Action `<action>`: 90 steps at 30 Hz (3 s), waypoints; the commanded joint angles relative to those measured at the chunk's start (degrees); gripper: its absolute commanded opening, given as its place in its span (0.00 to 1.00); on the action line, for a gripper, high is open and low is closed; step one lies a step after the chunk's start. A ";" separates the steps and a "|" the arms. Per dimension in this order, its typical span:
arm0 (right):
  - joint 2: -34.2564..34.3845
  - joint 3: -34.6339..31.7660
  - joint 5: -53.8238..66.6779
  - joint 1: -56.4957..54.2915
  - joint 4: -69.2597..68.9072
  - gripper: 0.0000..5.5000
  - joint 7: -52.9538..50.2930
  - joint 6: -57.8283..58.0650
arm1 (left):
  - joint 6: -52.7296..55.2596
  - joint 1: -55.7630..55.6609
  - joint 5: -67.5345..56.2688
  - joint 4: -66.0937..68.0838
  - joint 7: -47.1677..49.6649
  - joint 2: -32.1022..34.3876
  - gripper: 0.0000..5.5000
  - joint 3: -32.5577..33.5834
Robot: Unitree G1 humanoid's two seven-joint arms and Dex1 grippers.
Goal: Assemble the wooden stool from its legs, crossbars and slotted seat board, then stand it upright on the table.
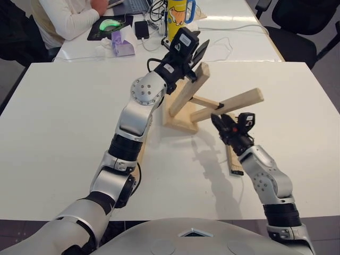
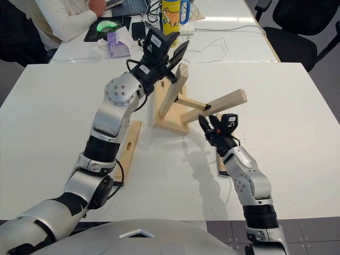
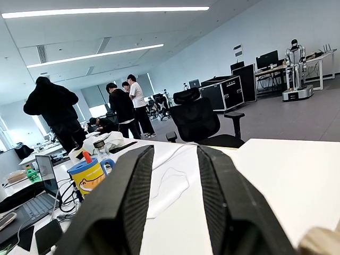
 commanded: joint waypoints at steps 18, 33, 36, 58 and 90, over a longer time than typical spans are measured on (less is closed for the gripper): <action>0.95 -4.77 -3.16 -5.39 -2.79 0.35 5.33 4.64 | 4.58 20.27 0.72 -12.13 3.15 8.99 0.27 4.05; -17.50 -11.39 -11.45 -3.21 6.58 0.35 27.31 -4.10 | 5.25 21.75 1.33 -14.52 7.60 10.95 0.27 8.12; -15.14 -15.63 -9.08 -14.69 10.09 0.35 22.31 -3.85 | 5.19 21.76 1.33 -14.48 8.04 10.88 0.27 8.26; 1.43 -7.08 0.28 -27.36 2.89 0.00 1.76 15.60 | 4.70 19.65 0.71 -13.59 8.81 10.33 0.27 8.56; -11.72 -1.55 -18.10 -34.30 16.24 0.00 19.86 6.55 | 7.75 20.94 1.04 -12.75 10.95 14.08 0.27 12.99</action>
